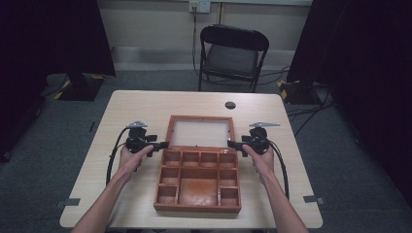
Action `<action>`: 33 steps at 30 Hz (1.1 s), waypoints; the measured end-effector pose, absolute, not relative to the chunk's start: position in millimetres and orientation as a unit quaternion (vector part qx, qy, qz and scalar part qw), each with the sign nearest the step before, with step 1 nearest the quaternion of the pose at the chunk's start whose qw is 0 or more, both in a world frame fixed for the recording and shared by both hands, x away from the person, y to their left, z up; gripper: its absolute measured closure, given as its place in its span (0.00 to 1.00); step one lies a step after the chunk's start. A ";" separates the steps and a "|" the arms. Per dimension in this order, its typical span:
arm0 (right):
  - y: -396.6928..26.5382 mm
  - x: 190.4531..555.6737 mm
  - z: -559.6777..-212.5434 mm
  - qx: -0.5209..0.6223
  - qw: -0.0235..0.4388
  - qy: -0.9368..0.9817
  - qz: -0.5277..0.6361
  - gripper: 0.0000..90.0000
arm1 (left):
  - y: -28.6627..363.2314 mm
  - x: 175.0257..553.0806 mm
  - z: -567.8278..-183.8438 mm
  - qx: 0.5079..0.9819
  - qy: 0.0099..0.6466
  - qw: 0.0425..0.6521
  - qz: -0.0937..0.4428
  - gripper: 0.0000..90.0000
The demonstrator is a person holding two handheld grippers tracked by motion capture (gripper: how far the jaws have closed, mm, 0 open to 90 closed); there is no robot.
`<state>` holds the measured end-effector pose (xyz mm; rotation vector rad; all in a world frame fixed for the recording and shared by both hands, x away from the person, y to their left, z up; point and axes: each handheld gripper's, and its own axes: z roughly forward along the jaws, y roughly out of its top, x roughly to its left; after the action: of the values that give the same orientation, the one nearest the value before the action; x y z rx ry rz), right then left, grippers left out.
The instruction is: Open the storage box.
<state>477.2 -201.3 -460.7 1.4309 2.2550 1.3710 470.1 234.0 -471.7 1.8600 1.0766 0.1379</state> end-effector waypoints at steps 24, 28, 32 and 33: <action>-254.6 404.5 -434.1 0.484 0.136 0.740 0.448 0.17 | 253.1 414.1 -459.8 0.788 0.421 0.437 0.101 0.25; -263.4 391.3 -438.5 0.493 0.135 0.739 0.439 0.17 | 267.3 399.8 -462.5 0.791 0.423 0.429 0.109 0.25; -272.4 377.5 -446.6 0.505 0.140 0.737 0.428 0.17 | 282.3 386.2 -466.4 0.792 0.434 0.414 0.117 0.24; -274.8 373.9 -450.2 0.508 0.136 0.737 0.424 0.17 | 284.9 384.4 -467.8 0.793 0.435 0.409 0.121 0.23</action>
<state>373.9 -274.8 -450.2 1.4695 2.1346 1.2281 384.4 284.9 -467.8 1.9985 1.0963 0.3053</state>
